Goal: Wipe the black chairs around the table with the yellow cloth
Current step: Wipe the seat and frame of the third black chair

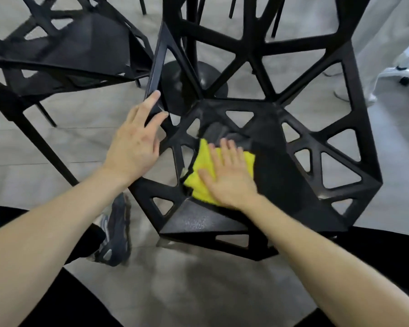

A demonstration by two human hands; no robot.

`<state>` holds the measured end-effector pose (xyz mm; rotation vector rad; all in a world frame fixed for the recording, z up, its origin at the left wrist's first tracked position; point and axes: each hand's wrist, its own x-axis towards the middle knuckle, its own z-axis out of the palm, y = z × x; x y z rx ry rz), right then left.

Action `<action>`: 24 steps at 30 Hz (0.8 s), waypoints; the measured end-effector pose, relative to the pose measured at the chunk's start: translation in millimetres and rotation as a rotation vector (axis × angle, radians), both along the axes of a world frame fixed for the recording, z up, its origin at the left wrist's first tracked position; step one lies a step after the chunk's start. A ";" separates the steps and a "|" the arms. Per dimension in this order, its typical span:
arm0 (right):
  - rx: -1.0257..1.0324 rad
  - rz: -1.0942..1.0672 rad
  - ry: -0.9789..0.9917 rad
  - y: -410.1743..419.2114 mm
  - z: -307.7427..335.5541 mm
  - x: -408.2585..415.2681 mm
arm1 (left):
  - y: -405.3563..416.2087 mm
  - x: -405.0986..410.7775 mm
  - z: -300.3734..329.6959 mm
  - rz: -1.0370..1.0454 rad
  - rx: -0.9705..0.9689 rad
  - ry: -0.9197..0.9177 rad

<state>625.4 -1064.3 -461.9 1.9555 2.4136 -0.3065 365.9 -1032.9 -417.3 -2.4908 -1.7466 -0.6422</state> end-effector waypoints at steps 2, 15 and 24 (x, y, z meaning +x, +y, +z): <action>-0.025 0.276 0.080 -50.9 8.7 -29.5 | -2.7 -1.5 -0.7 -0.023 0.010 -0.040; 0.060 0.089 0.075 26.2 -0.2 -15.9 | -4.9 0.5 -9.3 0.103 -0.066 -0.356; 0.153 -0.107 0.119 110.8 -9.8 -37.4 | -7.5 -1.3 -11.5 0.098 -0.124 -0.388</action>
